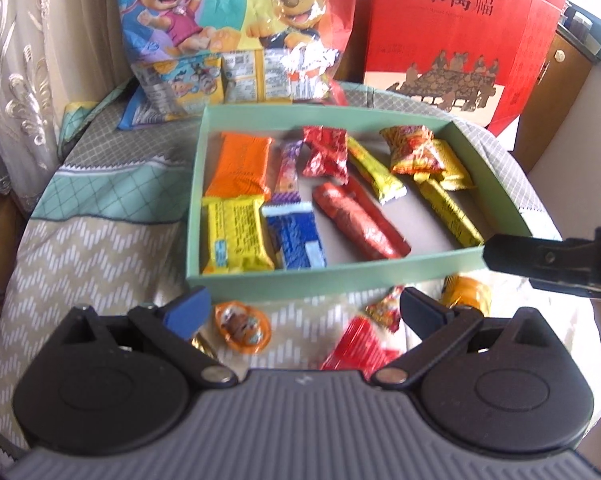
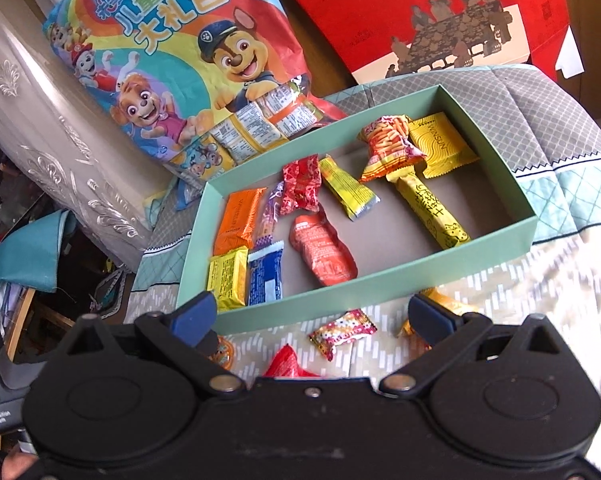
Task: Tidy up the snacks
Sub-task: 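Move both open tools back over the remaining snacks, then grasp the brown-gold chocolate with left tool while right tool grasps red wrapped candy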
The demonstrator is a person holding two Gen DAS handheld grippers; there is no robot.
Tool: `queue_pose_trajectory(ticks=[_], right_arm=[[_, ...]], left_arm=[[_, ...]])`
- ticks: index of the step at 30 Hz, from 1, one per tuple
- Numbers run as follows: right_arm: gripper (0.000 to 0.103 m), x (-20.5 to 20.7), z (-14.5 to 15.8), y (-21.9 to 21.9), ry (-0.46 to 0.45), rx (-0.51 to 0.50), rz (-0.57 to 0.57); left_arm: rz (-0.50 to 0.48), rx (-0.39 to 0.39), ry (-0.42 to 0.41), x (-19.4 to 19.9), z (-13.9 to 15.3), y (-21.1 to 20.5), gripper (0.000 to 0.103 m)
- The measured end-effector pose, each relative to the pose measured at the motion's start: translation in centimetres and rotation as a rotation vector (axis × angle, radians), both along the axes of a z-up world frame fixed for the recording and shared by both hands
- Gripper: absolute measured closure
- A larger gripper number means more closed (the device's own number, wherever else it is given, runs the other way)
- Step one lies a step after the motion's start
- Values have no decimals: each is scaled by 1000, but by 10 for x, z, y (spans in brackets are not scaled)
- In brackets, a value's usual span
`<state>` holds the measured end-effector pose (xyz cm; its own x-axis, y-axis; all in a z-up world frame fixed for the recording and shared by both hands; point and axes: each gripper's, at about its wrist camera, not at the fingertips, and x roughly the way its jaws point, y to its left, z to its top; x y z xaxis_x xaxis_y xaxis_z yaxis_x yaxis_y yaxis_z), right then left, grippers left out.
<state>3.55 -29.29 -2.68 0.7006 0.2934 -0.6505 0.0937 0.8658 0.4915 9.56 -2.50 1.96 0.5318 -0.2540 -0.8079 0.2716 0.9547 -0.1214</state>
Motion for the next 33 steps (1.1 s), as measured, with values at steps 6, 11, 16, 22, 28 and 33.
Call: queue_pose_trajectory(ticks=[6,11,16,22,28,33], right_arm=[[0,-11,-16,6,37,30,19],[0,-14,-30,15,80,27,40],[0,-16,-46,23,116,33,59],[2,-15,-51,37,96,-53,91],[52,-11,-44,42,64,-91,102],[65,0,-49,55,86,-102,150]], left_arm=[[20,8,51,-19,-23,20,0],[73,22,67,-29,-37,47,0],[139,64,60,-31,-46,77,0],[140,123,41,-26,-57,92,0],[103,156,9,-11,-63,100,3],[35,160,-17,-1,-68,102,8]])
